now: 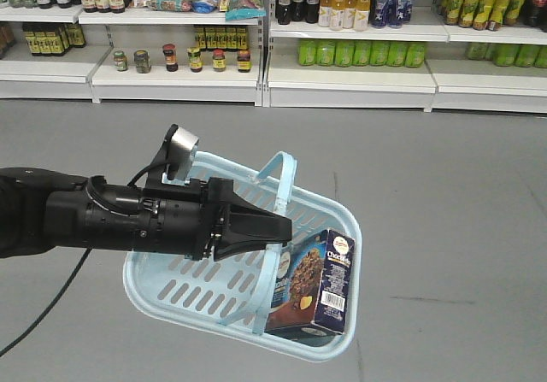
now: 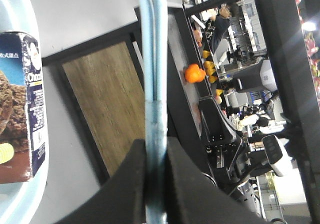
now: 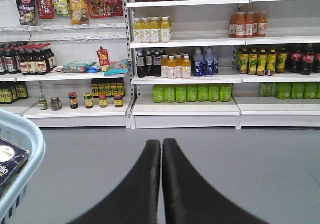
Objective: Left arm holds basket, right arm returns cookies
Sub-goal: 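Carry the basket in the left gripper past the drink shelves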
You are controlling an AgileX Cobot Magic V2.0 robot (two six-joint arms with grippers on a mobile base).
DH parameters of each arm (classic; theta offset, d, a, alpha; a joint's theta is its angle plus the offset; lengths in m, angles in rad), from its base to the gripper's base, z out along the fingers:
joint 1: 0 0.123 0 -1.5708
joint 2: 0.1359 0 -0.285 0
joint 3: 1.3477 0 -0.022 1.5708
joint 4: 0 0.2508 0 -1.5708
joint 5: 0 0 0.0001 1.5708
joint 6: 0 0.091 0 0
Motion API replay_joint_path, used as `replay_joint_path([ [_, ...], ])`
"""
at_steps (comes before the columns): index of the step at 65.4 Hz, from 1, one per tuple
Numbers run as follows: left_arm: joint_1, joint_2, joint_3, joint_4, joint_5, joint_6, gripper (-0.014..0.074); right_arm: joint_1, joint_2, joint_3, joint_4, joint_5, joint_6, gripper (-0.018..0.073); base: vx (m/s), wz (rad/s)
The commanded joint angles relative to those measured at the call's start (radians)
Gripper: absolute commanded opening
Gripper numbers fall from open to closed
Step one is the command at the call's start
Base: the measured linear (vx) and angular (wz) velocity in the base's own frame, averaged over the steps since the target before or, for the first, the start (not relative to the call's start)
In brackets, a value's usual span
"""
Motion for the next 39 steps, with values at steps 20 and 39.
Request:
replay_joint_path([
  [20,-0.003,-0.051,-0.031,-0.128,0.069,0.017,-0.0006,-0.005,-0.012,0.002,-0.011,-0.070,-0.004,-0.0003,0.49,-0.03],
  [39,-0.003,-0.051,-0.031,-0.128,0.068,0.017,-0.0006,-0.005,-0.012,0.002,-0.011,-0.070,-0.004,-0.0003,0.50,-0.03],
])
